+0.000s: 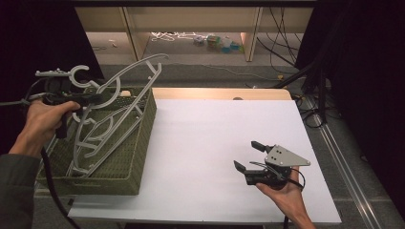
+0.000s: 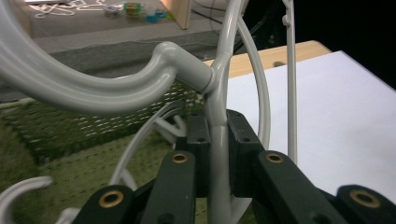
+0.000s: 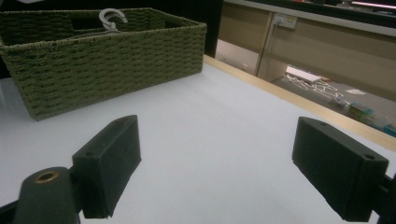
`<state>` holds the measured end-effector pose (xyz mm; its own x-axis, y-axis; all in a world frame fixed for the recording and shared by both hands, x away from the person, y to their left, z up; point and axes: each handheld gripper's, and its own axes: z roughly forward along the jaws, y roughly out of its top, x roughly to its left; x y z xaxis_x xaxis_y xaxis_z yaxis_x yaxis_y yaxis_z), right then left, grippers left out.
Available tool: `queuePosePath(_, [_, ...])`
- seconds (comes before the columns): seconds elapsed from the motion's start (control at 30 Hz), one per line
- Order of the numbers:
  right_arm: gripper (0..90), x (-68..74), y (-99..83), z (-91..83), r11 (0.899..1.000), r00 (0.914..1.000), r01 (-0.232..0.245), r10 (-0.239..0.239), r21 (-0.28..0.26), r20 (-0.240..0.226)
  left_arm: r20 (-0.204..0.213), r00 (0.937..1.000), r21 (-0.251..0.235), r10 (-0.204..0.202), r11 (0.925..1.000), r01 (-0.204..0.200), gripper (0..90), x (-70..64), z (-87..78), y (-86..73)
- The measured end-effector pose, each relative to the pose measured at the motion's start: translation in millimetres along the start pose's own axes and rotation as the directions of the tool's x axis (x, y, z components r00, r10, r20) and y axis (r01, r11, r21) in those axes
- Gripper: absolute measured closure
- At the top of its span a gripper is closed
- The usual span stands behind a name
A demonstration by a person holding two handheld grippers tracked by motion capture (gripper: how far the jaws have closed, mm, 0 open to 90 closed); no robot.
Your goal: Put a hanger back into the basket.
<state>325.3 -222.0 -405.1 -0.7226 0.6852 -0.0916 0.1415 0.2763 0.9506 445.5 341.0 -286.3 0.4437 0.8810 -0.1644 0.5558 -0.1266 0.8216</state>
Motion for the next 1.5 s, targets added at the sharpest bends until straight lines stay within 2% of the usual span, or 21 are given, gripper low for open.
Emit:
queuePosePath(0.2, [16.3, 0.3, -1.3, 1.1, 1.0, 1.0, -0.007, 0.007, 0.003, 0.005, -0.032, 0.9992, 0.013, -0.025, 0.9996, 0.025, 81.5, 14.3, 1.4, -8.9])
queuePosePath(0.3, [16.4, 0.1, -1.0, 0.6, 1.0, 1.0, -0.006, 0.006, 0.01, -0.002, -0.051, 0.9986, 0.029, -0.015, 0.9994, 0.016, 81.5, 21.5, 1.5, -13.4])
queuePosePath(0.37, [16.4, 0.4, -1.2, 1.2, 1.0, 1.0, -0.007, 0.007, 0.006, 0.003, -0.084, 0.9964, 0.035, -0.008, 0.9993, 0.011, 81.5, 27.6, 1.1, -16.7])
queuePosePath(0.53, [16.5, 0.3, -1.4, 1.5, 1.0, 1.0, -0.005, 0.005, 0.008, -0.005, -0.095, 0.9954, 0.038, 0.008, 0.9993, -0.004, 81.5, 33.1, 2.5, -21.6])
queuePosePath(0.6, [16.5, -0.2, -1.6, 1.7, 1.0, 1.0, 0.002, -0.002, 0.006, -0.003, -0.106, 0.994, 0.058, 0.028, 0.9981, -0.022, 81.5, 35.8, 3.8, -24.3])
queuePosePath(0.73, [16.5, -0.2, -1.8, 1.9, 1.0, 1.0, 0.003, -0.003, 0.008, -0.004, -0.117, 0.9928, 0.07, 0.026, 0.9974, -0.018, 81.5, 42.1, 5.7, -29.6])
queuePosePath(0.83, [16.5, 0.4, -1.8, 2.0, 1.0, 1.0, -0.006, 0.006, 0.013, -0.007, -0.128, 0.9912, 0.061, 0.032, 0.9978, -0.024, 81.5, 46.7, 6.5, -31.9])
queuePosePath(0.87, [16.5, -0.1, -1.3, 0.4, 0.999, 1.0, -0.001, 0.001, 0.037, -0.008, -0.135, 0.9903, 0.062, 0.036, 0.9977, -0.028, 81.5, 50.4, 6.5, -32.7])
queuePosePath(0.9, [16.5, 0.0, -1.4, 0.7, 0.999, 1.0, 0.0, 0.001, 0.038, -0.008, -0.139, 0.9897, 0.059, 0.033, 0.998, -0.025, 81.5, 51.1, 7.1, -33.2])
queuePosePath(0.93, [16.6, 0.0, -1.6, 0.8, 0.999, 1.0, 0.0, 0.0, 0.039, -0.009, -0.139, 0.989, 0.076, 0.05, 0.9964, -0.039, 81.5, 53.1, 6.7, -33.7])
queuePosePath(0.97, [16.6, 0.3, -2.2, 2.3, 1.0, 0.9999, -0.003, 0.003, 0.021, -0.011, -0.143, 0.9861, 0.109, 0.085, 0.9916, -0.07, 81.5, 55.8, 5.8, -34.2])
queuePosePath(1.0, [16.6, 0.3, -2.2, 2.3, 1.0, 0.9999, -0.004, 0.004, 0.02, -0.011, -0.15, 0.9872, 0.08, 0.054, 0.9959, -0.042, 81.5, 54.3, 9.2, -35.9])
queuePosePath(1.03, [16.6, 0.1, -2.3, 2.3, 1.0, 0.9999, -0.006, 0.006, 0.019, -0.011, -0.15, 0.9872, 0.08, 0.054, 0.9959, -0.042, 81.5, 54.3, 9.2, -35.9])
queuePosePath(1.07, [16.6, 0.3, -2.6, 2.9, 1.0, 1.0, -0.008, 0.008, 0.013, -0.005, -0.15, 0.9827, 0.14, 0.109, 0.9862, -0.088, 81.5, 57.7, 7.7, -37.6])
queuePosePath(1.17, [16.6, 0.2, -3.0, 3.0, 1.0, 1.0, -0.008, 0.008, 0.012, -0.005, -0.152, 0.984, 0.124, 0.092, 0.9896, -0.074, 81.4, 57.8, 9.7, -40.8])
queuePosePath(1.2, [16.6, 0.1, -2.7, 3.1, 1.0, 0.9999, -0.008, 0.008, 0.017, -0.013, -0.156, 0.9851, 0.105, 0.071, 0.9929, -0.055, 81.5, 57.5, 11.3, -43.3])
queuePosePath(1.33, [16.6, 0.5, -3.1, 3.7, 1.0, 0.9999, -0.004, 0.004, 0.019, -0.016, -0.161, 0.9839, 0.117, 0.077, 0.9914, -0.058, 81.4, 59.6, 12.3, -48.9])
queuePosePath(1.37, [16.6, 0.4, -3.0, 3.9, 1.0, 0.9999, -0.003, 0.003, 0.018, -0.017, -0.154, 0.9813, 0.163, 0.116, 0.9824, -0.09, 81.4, 62.7, 9.5, -48.9])
queuePosePath(1.4, [16.6, 0.4, -3.0, 3.8, 1.0, 0.9998, -0.006, 0.006, 0.023, -0.019, -0.154, 0.9807, 0.17, 0.121, 0.9809, -0.094, 81.5, 63.5, 9.9, -50.1])
queuePosePath(1.43, [16.6, 0.2, -3.0, 3.5, 1.0, 0.9998, -0.003, 0.003, 0.027, -0.018, -0.159, 0.9838, 0.139, 0.082, 0.9885, -0.06, 81.4, 62.4, 13.7, -53.5])
queuePosePath(1.5, [16.6, -0.1, -3.3, 3.7, 1.0, 0.9998, -0.004, 0.004, 0.02, -0.019, -0.156, 0.9843, 0.141, 0.082, 0.9882, -0.06, 81.4, 63.0, 14.0, -54.5])
